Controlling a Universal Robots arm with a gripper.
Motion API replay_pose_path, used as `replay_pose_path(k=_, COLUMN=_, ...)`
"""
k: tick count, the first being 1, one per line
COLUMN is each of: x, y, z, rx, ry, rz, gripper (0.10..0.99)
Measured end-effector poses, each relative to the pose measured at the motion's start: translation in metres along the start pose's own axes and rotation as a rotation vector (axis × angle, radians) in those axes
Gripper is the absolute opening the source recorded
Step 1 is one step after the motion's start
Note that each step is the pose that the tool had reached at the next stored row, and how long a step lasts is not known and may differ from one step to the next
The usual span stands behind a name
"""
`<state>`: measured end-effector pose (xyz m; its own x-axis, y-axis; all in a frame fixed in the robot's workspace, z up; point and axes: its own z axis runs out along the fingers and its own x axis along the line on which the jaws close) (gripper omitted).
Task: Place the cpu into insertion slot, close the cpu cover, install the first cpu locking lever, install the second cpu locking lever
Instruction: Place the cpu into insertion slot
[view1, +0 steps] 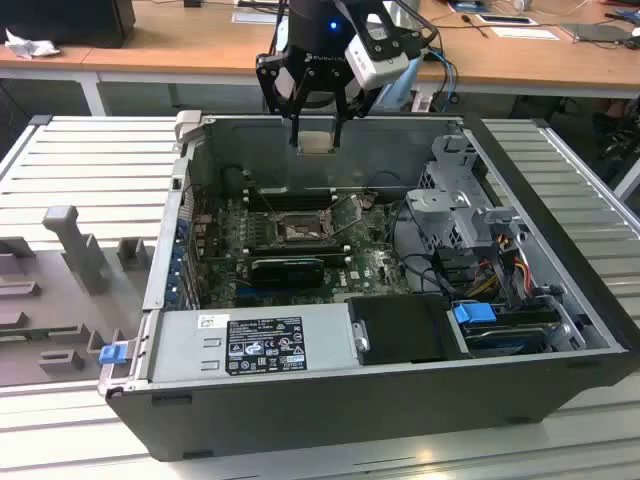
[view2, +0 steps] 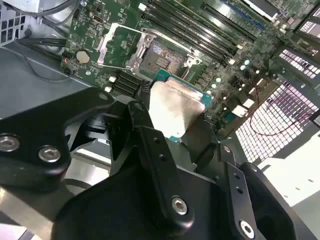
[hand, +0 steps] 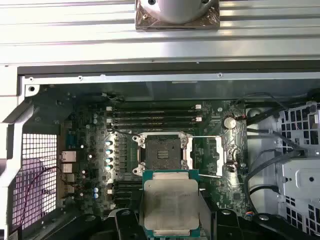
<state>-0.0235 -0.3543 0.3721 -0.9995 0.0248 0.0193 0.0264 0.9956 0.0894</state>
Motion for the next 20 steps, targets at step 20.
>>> replay_pose_path(k=20, x=-0.0001, y=-0.0008, z=0.0064, rx=-0.004, ry=-0.0182, rz=0.213, gripper=0.529)
